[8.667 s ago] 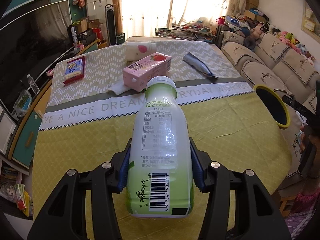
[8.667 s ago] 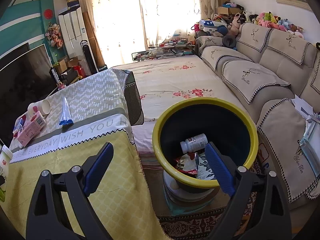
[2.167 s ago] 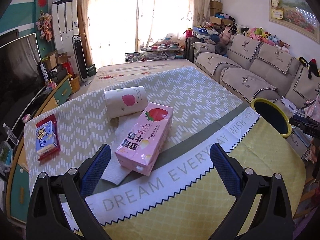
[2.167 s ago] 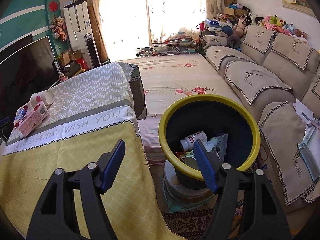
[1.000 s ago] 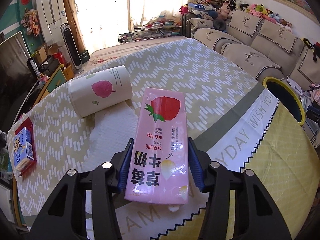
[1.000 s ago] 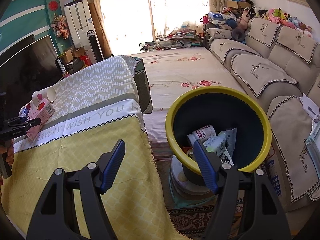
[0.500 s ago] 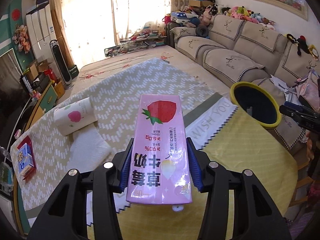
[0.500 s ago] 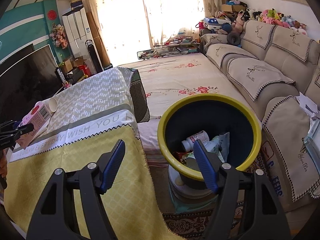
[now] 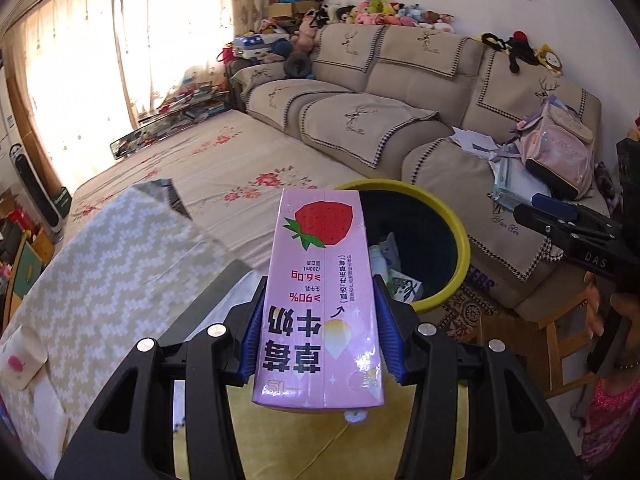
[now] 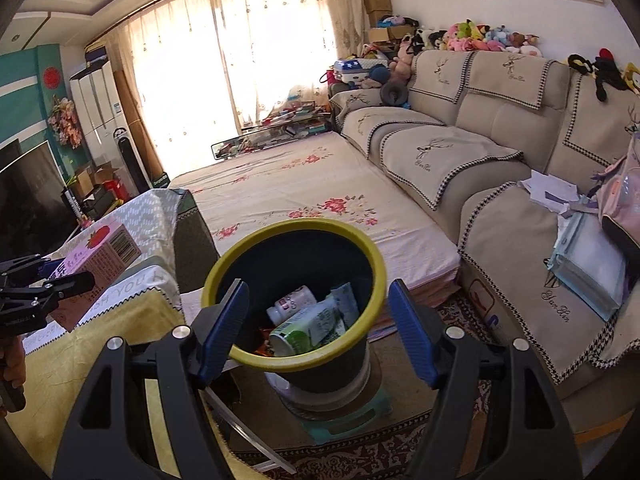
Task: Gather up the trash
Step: 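Carry the pink carton over the bin and open the left tool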
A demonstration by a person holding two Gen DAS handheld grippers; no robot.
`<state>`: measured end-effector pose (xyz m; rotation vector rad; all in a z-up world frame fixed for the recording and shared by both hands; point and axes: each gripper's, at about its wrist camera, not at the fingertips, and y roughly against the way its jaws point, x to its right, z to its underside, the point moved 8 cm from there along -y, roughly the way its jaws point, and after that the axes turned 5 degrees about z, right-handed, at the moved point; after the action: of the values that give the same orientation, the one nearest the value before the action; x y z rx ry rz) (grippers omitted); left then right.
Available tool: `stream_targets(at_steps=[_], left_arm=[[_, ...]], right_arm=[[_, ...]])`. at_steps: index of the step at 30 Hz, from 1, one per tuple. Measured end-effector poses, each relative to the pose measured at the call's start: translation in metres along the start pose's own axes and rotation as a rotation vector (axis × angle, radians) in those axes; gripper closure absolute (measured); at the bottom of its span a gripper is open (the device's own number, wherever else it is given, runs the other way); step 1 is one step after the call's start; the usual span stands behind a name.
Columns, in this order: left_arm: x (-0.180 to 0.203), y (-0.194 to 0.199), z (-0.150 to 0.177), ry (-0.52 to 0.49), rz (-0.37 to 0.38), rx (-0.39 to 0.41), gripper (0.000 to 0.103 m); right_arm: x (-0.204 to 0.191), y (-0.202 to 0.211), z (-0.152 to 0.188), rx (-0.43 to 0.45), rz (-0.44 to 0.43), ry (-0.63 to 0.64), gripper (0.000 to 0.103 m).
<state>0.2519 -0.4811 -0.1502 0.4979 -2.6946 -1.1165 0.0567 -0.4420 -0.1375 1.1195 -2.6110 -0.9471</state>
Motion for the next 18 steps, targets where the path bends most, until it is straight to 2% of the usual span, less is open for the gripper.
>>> stream_targets(at_steps=[6,12,14,18], left_arm=[[0.041,-0.06,-0.038,-0.051,0.052,-0.023,0.054],[0.059,-0.106,-0.055,-0.069,0.067,-0.056,0.054],[0.058,-0.114,-0.06,-0.054,0.052,-0.05,0.033],[0.055,-0.102,-0.064,-0.015,0.055,-0.009,0.032]], right_arm=[[0.041,-0.002,0.003,-0.003,0.053,-0.043,0.034],[0.062,-0.006,0.007,-0.016,0.076,-0.071,0.034],[0.063,-0.008,0.008,-0.02,0.073,-0.074,0.034],[0.056,-0.008,0.007,-0.021,0.063,-0.065,0.034]])
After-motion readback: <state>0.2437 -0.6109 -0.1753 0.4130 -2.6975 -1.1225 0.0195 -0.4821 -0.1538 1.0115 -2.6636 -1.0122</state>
